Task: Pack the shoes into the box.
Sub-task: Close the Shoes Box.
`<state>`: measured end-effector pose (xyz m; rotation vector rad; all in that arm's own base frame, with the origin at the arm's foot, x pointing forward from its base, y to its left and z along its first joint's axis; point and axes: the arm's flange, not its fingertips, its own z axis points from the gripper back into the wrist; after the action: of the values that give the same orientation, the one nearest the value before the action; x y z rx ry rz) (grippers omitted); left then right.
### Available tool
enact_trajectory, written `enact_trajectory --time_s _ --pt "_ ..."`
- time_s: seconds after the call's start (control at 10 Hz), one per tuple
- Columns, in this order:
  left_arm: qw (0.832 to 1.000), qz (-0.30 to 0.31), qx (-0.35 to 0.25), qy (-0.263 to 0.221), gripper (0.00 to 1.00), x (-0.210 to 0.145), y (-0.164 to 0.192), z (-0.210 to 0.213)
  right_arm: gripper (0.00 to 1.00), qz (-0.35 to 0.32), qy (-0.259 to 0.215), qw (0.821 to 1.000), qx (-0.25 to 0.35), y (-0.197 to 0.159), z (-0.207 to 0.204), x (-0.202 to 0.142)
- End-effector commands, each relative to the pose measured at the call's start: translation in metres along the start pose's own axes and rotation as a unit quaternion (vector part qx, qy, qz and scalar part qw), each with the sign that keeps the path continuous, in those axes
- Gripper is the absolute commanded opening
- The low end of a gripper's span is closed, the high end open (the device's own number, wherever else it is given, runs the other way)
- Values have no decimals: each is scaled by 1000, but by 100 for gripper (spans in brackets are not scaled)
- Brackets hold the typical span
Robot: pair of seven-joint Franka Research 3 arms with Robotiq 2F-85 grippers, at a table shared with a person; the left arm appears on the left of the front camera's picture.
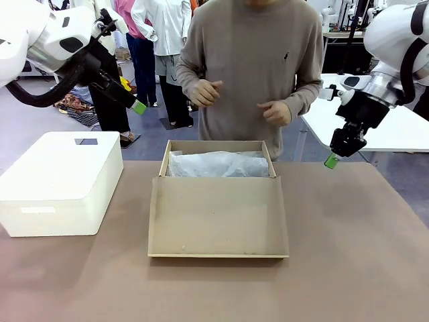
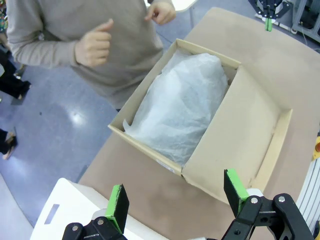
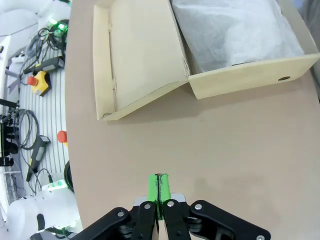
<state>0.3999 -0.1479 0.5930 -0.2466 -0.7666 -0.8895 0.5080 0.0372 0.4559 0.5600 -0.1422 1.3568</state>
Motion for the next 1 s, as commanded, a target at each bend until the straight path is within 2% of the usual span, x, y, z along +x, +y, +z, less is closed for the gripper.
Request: enact_trajectory --time_s 0.0,0.4,0.5,0.7,0.9 --pt "1000 -4 -9 -8 100 -2 2 0 0 20 -1 1000 -6 3 3 4" --pt "1000 -4 -9 -8 100 -2 2 0 0 7 1 1000 -2 2 2 4" --pt "1000 -4 -9 -8 100 -2 2 0 0 29 0 999 -38 -1 -2 5" --pt "1000 -4 -9 -8 100 -2 2 0 0 57 -37 996 -55 -7 -16 -1" --pt "1000 -4 -9 -8 100 -2 2 0 0 73 -42 994 -70 -8 -36 -5"
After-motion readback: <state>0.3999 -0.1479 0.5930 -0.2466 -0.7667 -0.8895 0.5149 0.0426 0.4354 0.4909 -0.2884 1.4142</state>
